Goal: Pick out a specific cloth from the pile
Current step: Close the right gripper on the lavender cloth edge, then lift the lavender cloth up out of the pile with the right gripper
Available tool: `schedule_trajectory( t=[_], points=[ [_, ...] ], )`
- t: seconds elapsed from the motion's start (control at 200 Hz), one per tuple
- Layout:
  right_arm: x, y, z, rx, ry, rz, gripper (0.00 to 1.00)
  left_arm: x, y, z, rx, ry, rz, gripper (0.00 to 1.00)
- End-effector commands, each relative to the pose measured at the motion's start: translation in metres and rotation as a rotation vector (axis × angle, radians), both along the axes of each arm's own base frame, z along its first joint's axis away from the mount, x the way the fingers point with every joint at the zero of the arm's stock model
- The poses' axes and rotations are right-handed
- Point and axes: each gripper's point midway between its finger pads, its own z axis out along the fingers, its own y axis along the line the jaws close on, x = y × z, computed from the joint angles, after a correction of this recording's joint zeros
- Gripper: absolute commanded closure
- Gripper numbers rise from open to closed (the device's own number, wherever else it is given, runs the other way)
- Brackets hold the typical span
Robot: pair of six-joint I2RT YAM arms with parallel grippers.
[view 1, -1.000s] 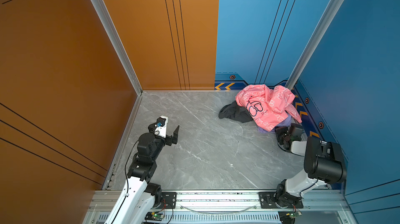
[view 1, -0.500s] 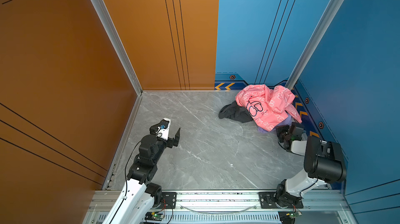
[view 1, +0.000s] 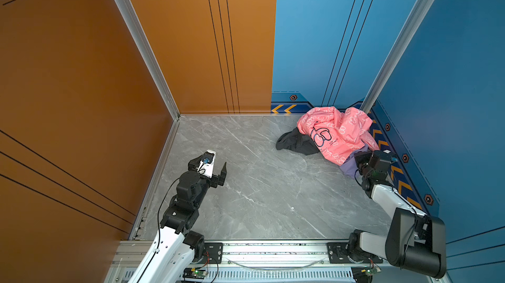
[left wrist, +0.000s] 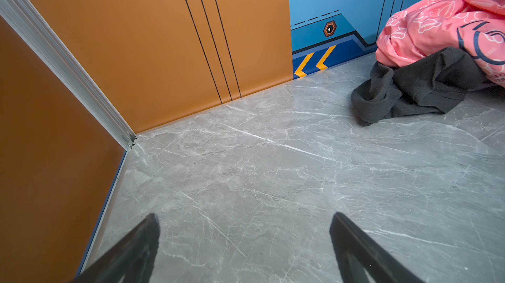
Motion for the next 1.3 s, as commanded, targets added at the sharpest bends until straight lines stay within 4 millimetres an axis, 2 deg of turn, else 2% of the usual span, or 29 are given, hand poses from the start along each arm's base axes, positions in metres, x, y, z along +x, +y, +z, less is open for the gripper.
schedule_trajectory(
  t=[0.0, 0.485, 0.791, 1.046, 1.196, 1.291],
  points=[
    [0.004, 0.001, 0.038, -0.087, -0.046, -0.004, 1.0, -0.002, 0.003, -0.002, 0.024, 0.0, 0.016, 0.02],
    [0.002, 0.017, 0.117, -0.296, -0.125, 0.025, 1.0, -0.004, 0.002, -0.001, 0.029, -0.006, 0.017, 0.02],
    [0.002, 0.037, 0.164, -0.447, -0.17, 0.077, 1.0, -0.004, 0.001, -0.001, 0.033, -0.004, 0.017, 0.02],
    [0.0, 0.066, 0.201, -0.608, -0.208, 0.14, 1.0, -0.004, 0.001, -0.001, 0.034, -0.004, 0.019, 0.02],
    [0.0, 0.093, 0.217, -0.721, -0.226, 0.21, 1.0, -0.004, 0.001, -0.001, 0.035, -0.004, 0.02, 0.02],
    [0.004, 0.114, 0.22, -0.783, -0.221, 0.275, 1.0, -0.005, 0.001, -0.001, 0.037, -0.002, 0.02, 0.02]
  ],
)
